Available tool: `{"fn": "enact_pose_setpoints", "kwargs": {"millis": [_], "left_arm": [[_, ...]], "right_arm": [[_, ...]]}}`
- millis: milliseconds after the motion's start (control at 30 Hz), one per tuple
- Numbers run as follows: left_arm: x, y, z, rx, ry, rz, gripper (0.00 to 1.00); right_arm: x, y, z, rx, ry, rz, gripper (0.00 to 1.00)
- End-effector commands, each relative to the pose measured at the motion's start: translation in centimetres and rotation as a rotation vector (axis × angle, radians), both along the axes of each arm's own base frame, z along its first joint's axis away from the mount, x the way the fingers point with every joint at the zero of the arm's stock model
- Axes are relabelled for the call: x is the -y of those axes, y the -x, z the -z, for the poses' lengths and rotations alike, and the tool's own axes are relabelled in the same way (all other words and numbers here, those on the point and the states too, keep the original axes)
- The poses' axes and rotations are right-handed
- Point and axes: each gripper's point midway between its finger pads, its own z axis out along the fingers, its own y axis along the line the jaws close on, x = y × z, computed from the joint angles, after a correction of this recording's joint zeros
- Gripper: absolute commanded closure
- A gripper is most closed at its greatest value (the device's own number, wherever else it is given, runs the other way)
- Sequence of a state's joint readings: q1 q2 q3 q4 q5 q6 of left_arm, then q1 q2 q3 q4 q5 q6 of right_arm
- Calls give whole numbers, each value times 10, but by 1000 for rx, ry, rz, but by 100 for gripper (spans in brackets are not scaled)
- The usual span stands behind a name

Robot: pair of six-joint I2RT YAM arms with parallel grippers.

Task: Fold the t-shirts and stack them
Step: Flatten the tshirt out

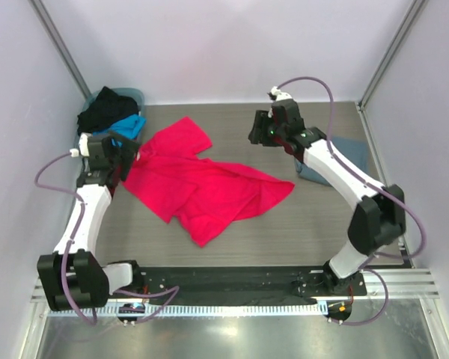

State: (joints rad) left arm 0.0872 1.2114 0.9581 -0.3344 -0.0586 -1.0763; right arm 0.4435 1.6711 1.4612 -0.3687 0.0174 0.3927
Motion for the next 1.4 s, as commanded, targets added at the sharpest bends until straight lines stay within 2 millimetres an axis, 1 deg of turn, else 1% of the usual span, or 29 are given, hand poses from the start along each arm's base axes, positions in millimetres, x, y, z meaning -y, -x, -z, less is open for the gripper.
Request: {"fn": "enact_pose_setpoints", "kwargs": {"millis": [0, 33, 67, 100, 133, 167, 200, 233, 267, 300, 367, 400, 433, 467, 500, 533, 567, 600, 667, 733, 800, 833, 1133, 1200, 1233, 1267, 1300, 1333, 1367], "left_arm": [[37, 18, 27, -13, 12, 175, 5], [41, 23, 33, -16, 10, 195, 5], [51, 28, 34, -6, 20, 228, 5], [54, 29, 35, 10, 24, 240, 5], [56, 36, 49, -2, 27, 248, 5], [72, 41, 48, 20, 27, 306, 5], [75, 44, 54, 26, 22, 317, 5], [78, 46, 56, 32, 19, 333, 5], [88, 48, 56, 44, 29, 370, 5], [93, 47, 52, 72, 33, 396, 5], [103, 46, 48, 92, 23, 452, 5], [111, 45, 42, 114, 36, 494, 6], [114, 46, 41, 111, 65, 501, 6], [121, 43, 32, 156, 86, 525, 6], [129, 46, 30, 164, 125, 568, 6], [132, 46, 29, 169, 140, 579, 6], [134, 47, 29, 169, 146, 586, 6], [134, 47, 31, 163, 151, 589, 6], [135, 48, 36, 154, 154, 590, 5], [135, 48, 44, 134, 161, 592, 6], [137, 48, 46, 129, 170, 601, 6], [140, 48, 50, 114, 184, 611, 5], [147, 44, 60, 91, 226, 640, 7], [146, 45, 58, 97, 221, 639, 7], [145, 44, 58, 97, 218, 636, 7], [145, 45, 57, 99, 214, 634, 7], [145, 45, 55, 105, 210, 633, 7], [144, 45, 55, 107, 207, 630, 7], [144, 45, 55, 106, 204, 630, 7]], "right_arm": [[43, 35, 33, -66, 107, 131, 42], [47, 43, 36, -77, 98, 147, 44], [48, 51, 39, -90, 77, 157, 45], [52, 67, 60, -141, 53, 184, 46], [51, 73, 48, -99, 6, 186, 48], [57, 78, 54, -99, 1, 210, 48], [65, 90, 71, -128, 3, 245, 48], [69, 93, 69, -110, -7, 264, 48], [73, 97, 74, -111, 4, 273, 47], [78, 104, 86, -132, 22, 278, 47], [81, 110, 96, -152, 36, 284, 48], [83, 115, 107, -171, 48, 284, 49], [84, 115, 111, -169, 43, 288, 50], [88, 122, 126, -192, 59, 295, 50], [90, 124, 132, -193, 60, 302, 52], [89, 120, 134, -171, 50, 310, 52], [94, 126, 147, -188, 64, 323, 55], [95, 127, 151, -187, 64, 326, 55], [94, 126, 153, -182, 56, 322, 54], [92, 126, 157, -183, 49, 321, 50], [90, 128, 166, -207, 38, 320, 50], [86, 126, 168, -205, 26, 308, 49], [76, 119, 190, -272, 46, 289, 48], [77, 116, 191, -269, 55, 297, 56], [78, 113, 191, -262, 70, 299, 65], [80, 104, 187, -248, 84, 322, 83], [87, 99, 185, -237, 117, 355, 87], [88, 94, 183, -232, 130, 360, 91], [83, 80, 178, -225, 135, 367, 94]]}}
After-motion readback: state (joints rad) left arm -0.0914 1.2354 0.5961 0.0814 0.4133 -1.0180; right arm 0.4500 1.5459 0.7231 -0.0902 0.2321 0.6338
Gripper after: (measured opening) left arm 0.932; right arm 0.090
